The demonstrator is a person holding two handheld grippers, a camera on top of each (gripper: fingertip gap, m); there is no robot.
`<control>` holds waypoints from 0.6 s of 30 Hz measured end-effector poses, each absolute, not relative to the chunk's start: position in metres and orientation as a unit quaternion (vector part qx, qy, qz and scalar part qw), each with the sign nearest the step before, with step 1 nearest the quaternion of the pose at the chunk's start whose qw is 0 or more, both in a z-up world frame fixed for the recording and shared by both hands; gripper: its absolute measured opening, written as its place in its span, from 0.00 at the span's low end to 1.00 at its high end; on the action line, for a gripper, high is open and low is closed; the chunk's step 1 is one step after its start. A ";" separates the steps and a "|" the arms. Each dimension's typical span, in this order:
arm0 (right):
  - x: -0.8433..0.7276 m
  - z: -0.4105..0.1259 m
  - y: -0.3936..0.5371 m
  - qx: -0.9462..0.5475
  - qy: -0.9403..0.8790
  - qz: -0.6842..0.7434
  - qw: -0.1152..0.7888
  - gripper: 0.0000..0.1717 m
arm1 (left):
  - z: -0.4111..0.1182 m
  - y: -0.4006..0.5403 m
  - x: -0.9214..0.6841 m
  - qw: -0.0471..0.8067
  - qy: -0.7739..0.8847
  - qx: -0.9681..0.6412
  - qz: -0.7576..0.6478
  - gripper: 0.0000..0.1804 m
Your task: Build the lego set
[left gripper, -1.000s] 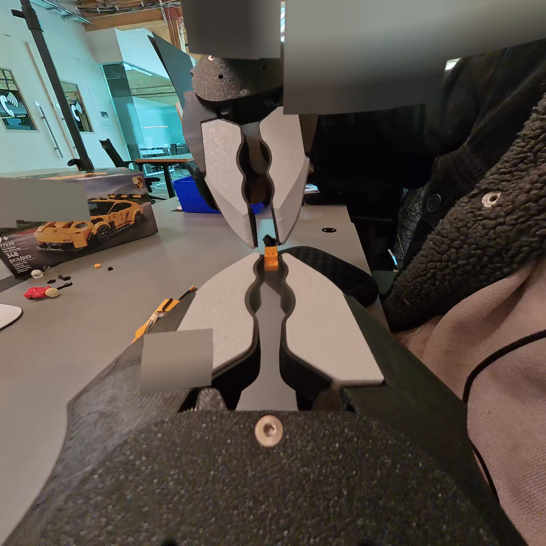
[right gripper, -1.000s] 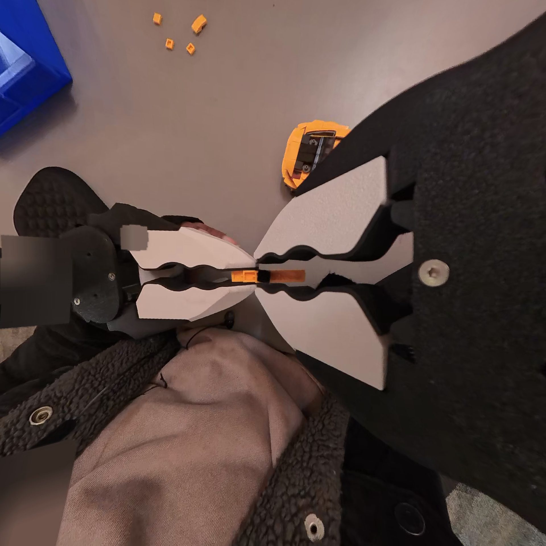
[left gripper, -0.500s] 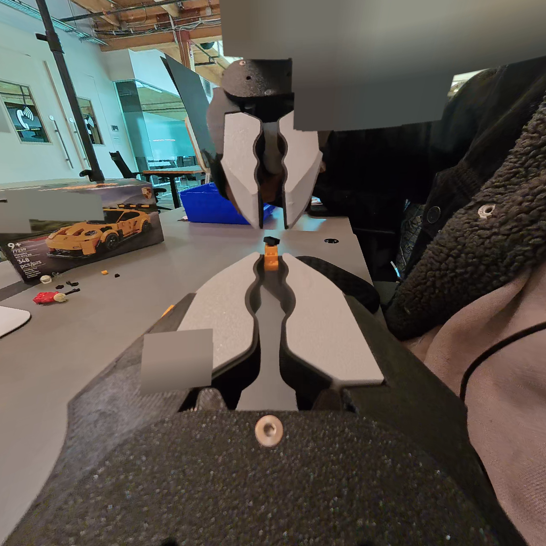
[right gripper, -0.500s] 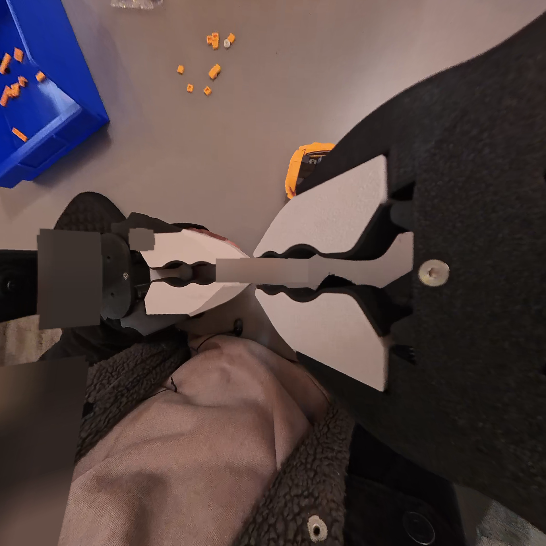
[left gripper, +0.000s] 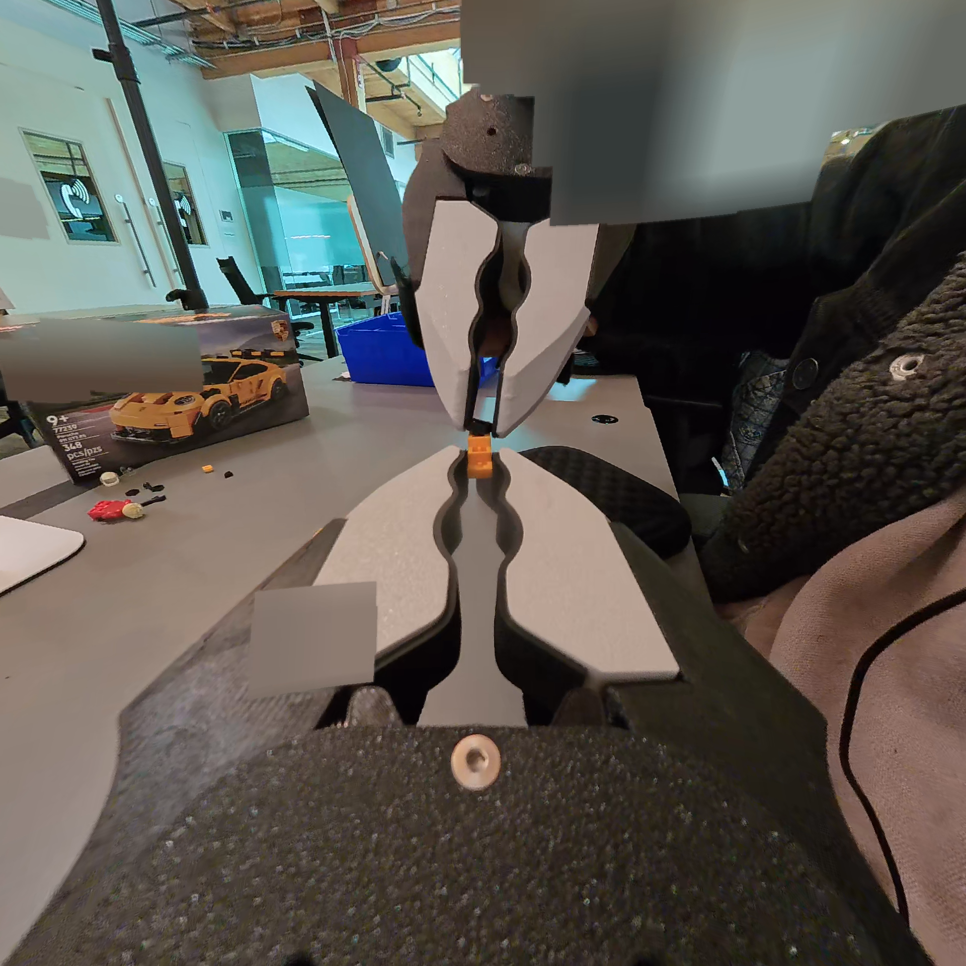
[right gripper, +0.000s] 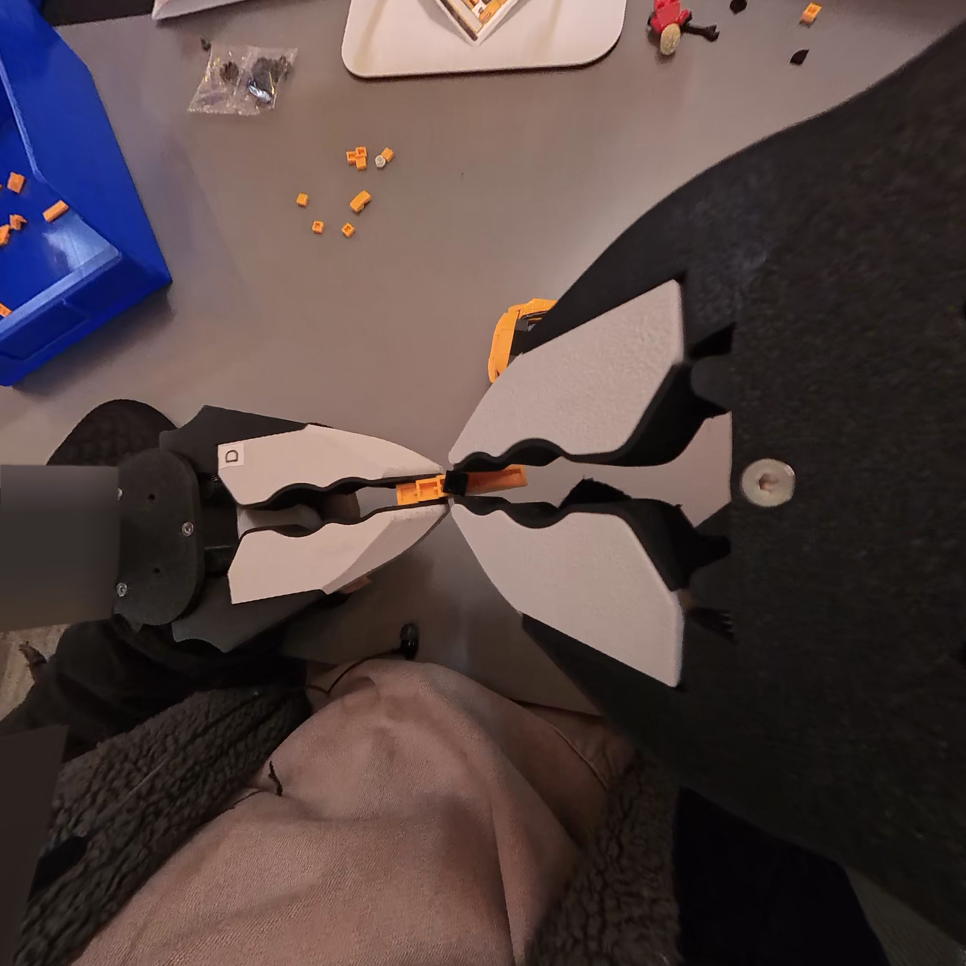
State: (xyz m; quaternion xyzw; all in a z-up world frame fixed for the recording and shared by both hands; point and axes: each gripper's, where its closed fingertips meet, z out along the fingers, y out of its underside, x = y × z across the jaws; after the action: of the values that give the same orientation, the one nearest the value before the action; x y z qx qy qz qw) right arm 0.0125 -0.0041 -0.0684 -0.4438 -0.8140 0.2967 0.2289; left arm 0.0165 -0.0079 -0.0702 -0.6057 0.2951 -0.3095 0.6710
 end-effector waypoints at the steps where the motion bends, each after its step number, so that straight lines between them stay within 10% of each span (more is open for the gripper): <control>1: 0.013 -0.068 -0.005 -0.442 -0.817 0.297 0.224 0.05 | -0.070 -0.009 0.017 0.671 0.297 -0.604 -0.311 0.04; 18: 0.021 -0.064 -0.023 -0.423 -0.850 0.299 0.094 0.05 | -0.064 -0.024 0.025 0.665 0.324 -0.582 -0.339 0.05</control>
State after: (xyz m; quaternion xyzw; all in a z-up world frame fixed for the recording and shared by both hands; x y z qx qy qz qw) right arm 0.0212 -0.0232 -0.0637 -0.4231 -0.8501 0.2992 0.0936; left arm 0.0252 -0.0239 -0.0636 -0.5815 0.3241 -0.3394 0.6645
